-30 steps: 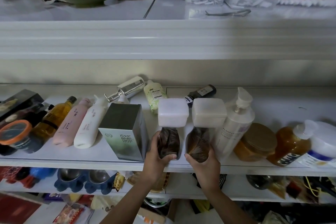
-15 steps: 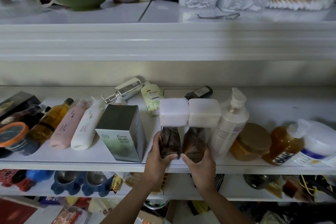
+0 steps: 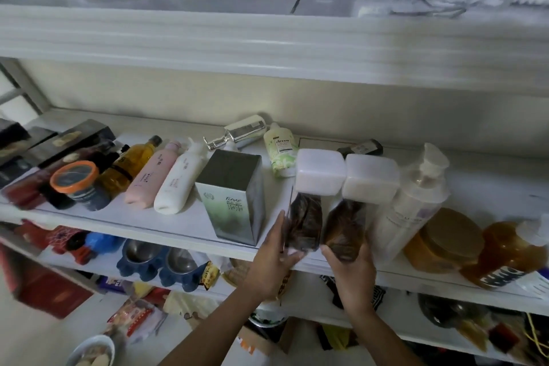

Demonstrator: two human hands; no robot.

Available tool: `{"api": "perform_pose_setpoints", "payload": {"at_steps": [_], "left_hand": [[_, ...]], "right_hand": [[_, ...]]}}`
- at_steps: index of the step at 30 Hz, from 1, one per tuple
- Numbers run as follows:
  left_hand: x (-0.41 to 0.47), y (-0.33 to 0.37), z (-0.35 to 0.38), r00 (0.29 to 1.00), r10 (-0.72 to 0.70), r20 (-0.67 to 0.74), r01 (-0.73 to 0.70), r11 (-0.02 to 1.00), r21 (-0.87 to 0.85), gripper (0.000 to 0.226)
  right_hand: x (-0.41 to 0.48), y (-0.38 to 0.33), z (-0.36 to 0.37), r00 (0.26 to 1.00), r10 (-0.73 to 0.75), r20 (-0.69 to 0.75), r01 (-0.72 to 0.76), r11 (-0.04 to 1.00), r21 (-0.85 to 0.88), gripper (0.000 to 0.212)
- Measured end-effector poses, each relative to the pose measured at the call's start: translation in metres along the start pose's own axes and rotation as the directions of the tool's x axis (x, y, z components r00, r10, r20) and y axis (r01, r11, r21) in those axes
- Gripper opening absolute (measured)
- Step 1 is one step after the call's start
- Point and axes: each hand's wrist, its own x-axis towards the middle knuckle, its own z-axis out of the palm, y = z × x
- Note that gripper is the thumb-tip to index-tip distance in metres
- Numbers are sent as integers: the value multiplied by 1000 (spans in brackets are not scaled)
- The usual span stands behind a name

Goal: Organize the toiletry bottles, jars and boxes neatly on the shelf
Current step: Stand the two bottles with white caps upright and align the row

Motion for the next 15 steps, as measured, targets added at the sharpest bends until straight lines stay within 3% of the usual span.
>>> {"api": "perform_pose_setpoints", "payload": {"at_steps": [3,6,8,10,13,15], "left_hand": [[-26,-16,-16,998,55,-9,-54,993,109,70],[-50,-39,-49,992,126,-5,-122,966,227,41],[-65,-62,-80,989,130,-75,-102,947,304,34],[-76,-83,-114,977,96,-190,-28,942,334,33],[-84,-101,-170,945,-20,-326,131,938,322,33],[-84,-114,-200,931,-53,-362,179,929,323,27]], "right_hand": [[-23,2,-1,995,-51,-83,52,998,19,74],[-52,15,17,948,-153,-279,120,984,-133,70],[-76,6,39,944,-180,-277,153,981,-117,56],[-104,-19,67,964,-209,-162,213,977,10,28],[-133,-58,124,969,-141,205,115,984,134,28],[-145,-84,160,933,-128,337,85,987,139,22]]}}
